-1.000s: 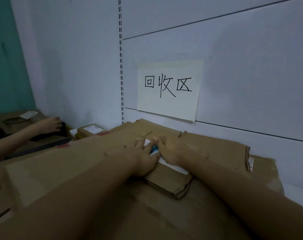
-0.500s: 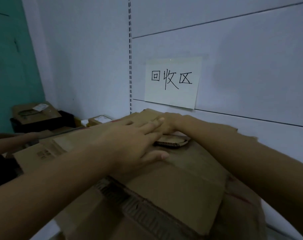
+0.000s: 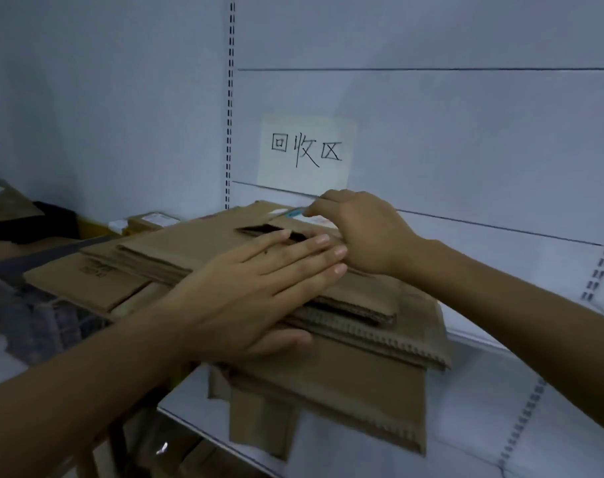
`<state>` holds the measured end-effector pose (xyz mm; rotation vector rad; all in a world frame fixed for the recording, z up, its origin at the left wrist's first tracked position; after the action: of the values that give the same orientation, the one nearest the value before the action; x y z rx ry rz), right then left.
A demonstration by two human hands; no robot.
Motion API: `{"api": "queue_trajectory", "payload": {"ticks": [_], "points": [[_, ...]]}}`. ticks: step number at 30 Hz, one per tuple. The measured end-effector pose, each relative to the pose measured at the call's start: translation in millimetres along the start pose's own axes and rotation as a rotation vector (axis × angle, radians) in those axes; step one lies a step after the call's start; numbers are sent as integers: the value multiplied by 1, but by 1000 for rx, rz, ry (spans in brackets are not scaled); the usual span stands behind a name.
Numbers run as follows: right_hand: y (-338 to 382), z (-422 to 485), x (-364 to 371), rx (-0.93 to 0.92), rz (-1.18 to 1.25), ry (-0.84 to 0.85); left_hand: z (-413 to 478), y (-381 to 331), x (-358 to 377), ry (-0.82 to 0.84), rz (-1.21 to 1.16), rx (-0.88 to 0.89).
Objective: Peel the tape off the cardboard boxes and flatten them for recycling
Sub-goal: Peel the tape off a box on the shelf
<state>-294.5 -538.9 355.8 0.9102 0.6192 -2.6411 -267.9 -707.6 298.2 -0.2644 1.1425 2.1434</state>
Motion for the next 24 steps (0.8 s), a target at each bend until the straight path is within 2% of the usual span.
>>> {"api": "queue_trajectory", "payload": {"ticks": [5,8,11,13,16,20,24], "points": [[76,-97,-48,186,239,-72,-60,-60,-12,-164,-138,-75],[133,-161,-56,272,292,-204,-112,-113,-2,-190,-281,-300],[185,-210,-39,309,353,-277,-166,-163,14,-64,-403,-582],[208,-235,-13,316,414,-205,-196,-188,20,53,-471,-724],[220,-264,43,384,479,35,-230,-211,22,164,-553,-901],[201,-281,120,568,526,298,-258,-215,23,169,-550,-1091],[168,-267,192,712,476,549,-281,-202,25,167,-489,-1187]]}}
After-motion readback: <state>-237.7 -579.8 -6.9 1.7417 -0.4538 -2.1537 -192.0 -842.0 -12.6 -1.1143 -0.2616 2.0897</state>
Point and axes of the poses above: each hand's wrist, its own z-axis towards the middle knuckle, its own x-axis out of the palm, y = z × x, the point moved 3 cm from there along z, towards the middle knuckle, and after that the axes turned 14 degrees about -y, right-handed, at the moved point
